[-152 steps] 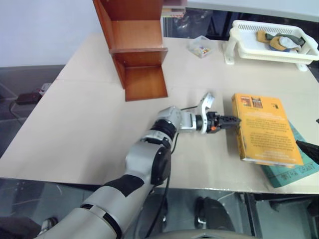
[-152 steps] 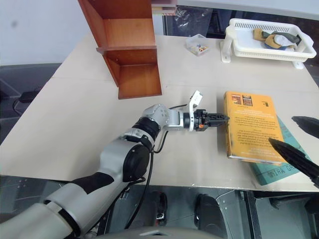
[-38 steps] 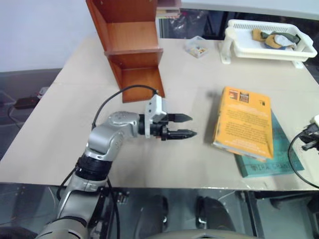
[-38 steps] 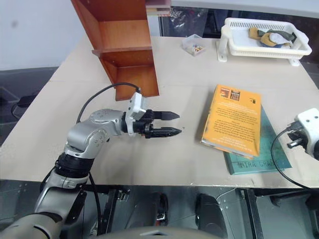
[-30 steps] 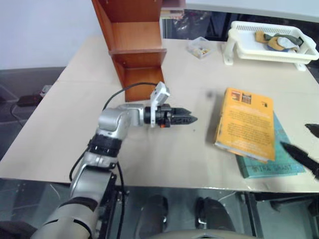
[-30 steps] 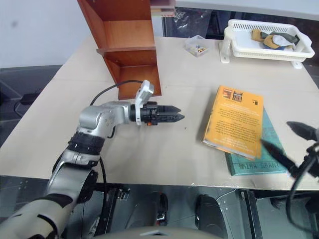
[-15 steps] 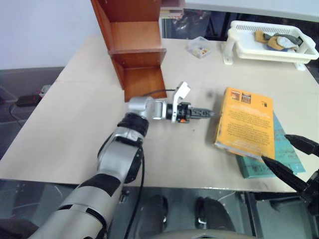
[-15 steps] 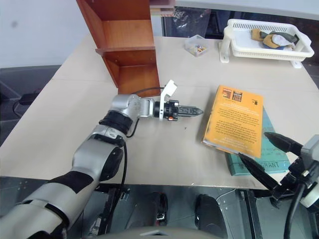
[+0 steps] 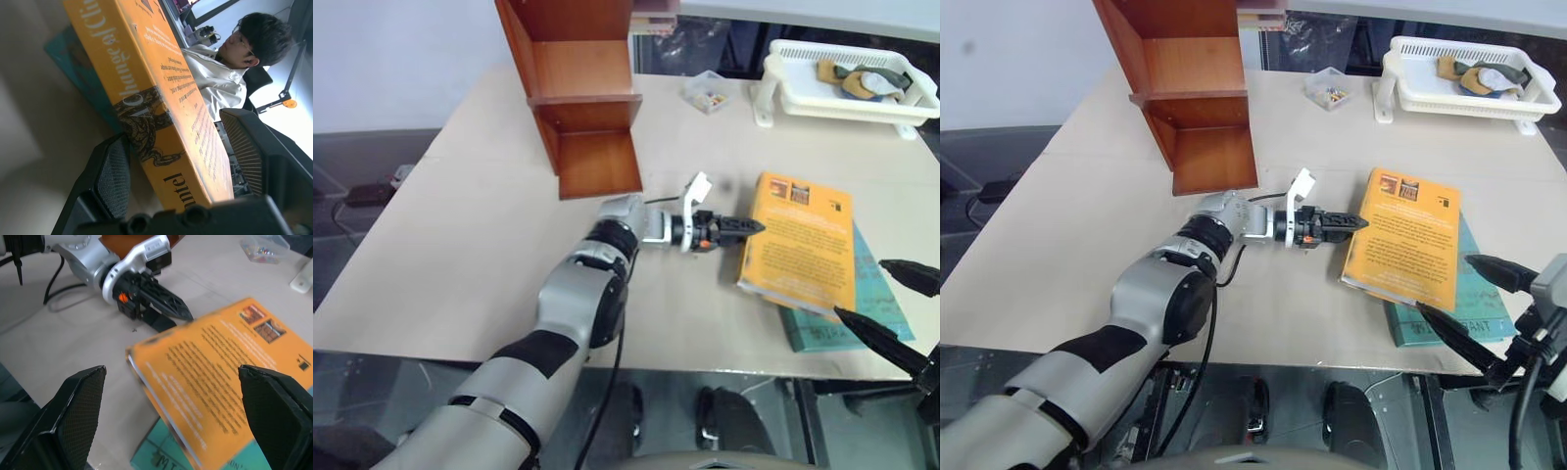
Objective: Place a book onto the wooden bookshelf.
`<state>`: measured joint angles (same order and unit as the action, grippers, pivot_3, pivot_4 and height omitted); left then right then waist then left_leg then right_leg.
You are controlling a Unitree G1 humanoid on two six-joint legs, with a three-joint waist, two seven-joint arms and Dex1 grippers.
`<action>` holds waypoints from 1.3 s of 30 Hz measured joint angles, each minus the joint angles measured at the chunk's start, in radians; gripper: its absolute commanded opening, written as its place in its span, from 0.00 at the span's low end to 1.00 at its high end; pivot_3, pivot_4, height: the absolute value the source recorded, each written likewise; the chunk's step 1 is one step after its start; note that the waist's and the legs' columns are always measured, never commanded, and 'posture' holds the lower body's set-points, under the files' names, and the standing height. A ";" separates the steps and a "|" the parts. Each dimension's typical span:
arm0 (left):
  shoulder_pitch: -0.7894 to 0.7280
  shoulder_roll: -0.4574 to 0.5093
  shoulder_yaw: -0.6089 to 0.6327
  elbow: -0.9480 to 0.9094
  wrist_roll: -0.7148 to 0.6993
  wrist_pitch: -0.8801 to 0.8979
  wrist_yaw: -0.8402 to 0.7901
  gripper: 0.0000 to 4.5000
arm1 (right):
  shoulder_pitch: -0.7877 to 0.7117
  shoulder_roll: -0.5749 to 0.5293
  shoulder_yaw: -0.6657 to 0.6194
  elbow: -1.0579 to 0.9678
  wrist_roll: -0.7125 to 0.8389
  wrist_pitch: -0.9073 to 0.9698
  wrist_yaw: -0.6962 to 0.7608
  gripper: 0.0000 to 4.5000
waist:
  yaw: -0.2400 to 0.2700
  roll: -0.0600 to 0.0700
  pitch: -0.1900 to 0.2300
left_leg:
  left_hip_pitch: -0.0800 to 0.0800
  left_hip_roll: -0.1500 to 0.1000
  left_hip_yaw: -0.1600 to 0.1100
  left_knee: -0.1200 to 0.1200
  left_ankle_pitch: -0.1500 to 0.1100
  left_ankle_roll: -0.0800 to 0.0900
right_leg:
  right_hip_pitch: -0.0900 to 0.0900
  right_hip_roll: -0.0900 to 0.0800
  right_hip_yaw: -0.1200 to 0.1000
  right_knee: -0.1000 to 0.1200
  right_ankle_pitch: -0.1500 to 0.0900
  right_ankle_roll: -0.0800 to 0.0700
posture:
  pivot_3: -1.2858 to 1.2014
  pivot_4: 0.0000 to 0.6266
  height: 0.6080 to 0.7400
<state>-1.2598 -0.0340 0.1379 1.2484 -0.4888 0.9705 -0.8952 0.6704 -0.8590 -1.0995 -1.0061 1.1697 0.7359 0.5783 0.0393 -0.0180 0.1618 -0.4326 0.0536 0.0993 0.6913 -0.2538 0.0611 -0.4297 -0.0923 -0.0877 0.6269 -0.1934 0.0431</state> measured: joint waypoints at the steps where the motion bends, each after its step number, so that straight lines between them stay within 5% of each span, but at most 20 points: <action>1: 0.000 -0.005 0.008 0.003 0.004 -0.003 0.005 0.76 | 0.000 0.000 0.000 0.000 0.001 0.000 -0.005 0.99 | 0.000 0.000 0.000 | 0.000 0.000 0.000 0.000 0.000 0.000 | 0.000 0.000 0.000 0.000 0.000 0.000 | 0.52 0.24 1.00; 9: -0.011 -0.034 0.061 0.030 0.027 -0.024 0.034 0.76 | 0.028 0.004 0.001 -0.034 0.006 -0.027 -0.044 0.99 | 0.000 0.000 0.000 | 0.000 0.000 0.000 0.000 0.000 0.000 | 0.000 0.000 0.000 0.000 0.000 0.000 | 0.52 0.24 1.00; 15: -0.013 -0.040 0.100 0.033 0.035 -0.023 0.065 0.26 | 0.061 0.003 0.001 -0.035 0.014 -0.064 -0.066 1.00 | -0.001 0.000 0.000 | 0.000 0.000 0.000 0.000 0.000 0.000 | 0.000 0.000 0.000 0.000 0.000 0.000 | 0.52 0.24 1.00; 30: 0.010 0.083 0.175 -0.029 0.022 0.119 0.066 0.26 | -0.022 -0.027 0.111 0.007 -0.033 -0.085 -0.074 1.00 | -0.002 0.000 0.000 | 0.000 0.000 0.000 0.000 0.000 0.000 | -0.001 0.000 0.000 0.000 0.002 0.001 | 0.52 0.24 1.00; 32: 0.017 0.102 0.172 -0.092 0.015 0.135 0.053 0.26 | -0.030 -0.028 0.114 0.010 -0.033 -0.085 -0.071 1.00 | -0.002 0.000 0.000 | 0.000 0.000 0.000 0.000 0.000 0.000 | -0.001 0.000 0.000 0.000 0.003 0.000 | 0.52 0.24 1.00; 36: 0.200 0.203 0.056 -0.724 -0.040 0.170 -0.004 0.26 | -0.091 -0.035 0.164 0.026 -0.020 -0.086 -0.079 1.00 | -0.020 -0.001 0.002 | 0.000 0.001 0.001 -0.001 0.001 -0.002 | -0.001 0.000 0.002 0.001 0.005 -0.001 | 0.52 0.24 1.00; 39: 0.248 0.316 -0.081 -1.113 0.007 -0.027 -0.069 0.26 | -0.142 -0.041 0.203 0.054 -0.014 -0.086 -0.087 1.00 | -0.020 0.001 0.000 | 0.002 0.000 0.002 -0.001 0.003 -0.005 | 0.000 0.000 0.003 0.000 0.005 -0.001 | 0.52 0.24 1.00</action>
<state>-1.0123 0.2819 0.0570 0.1354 -0.4820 0.9439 -0.9640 0.5285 -0.8996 -0.8969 -0.9520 1.1553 0.6494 0.4914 0.0188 -0.0175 0.1621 -0.4307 0.0539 0.1016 0.6902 -0.2511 0.0565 -0.4294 -0.0921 -0.0848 0.6274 -0.1886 0.0422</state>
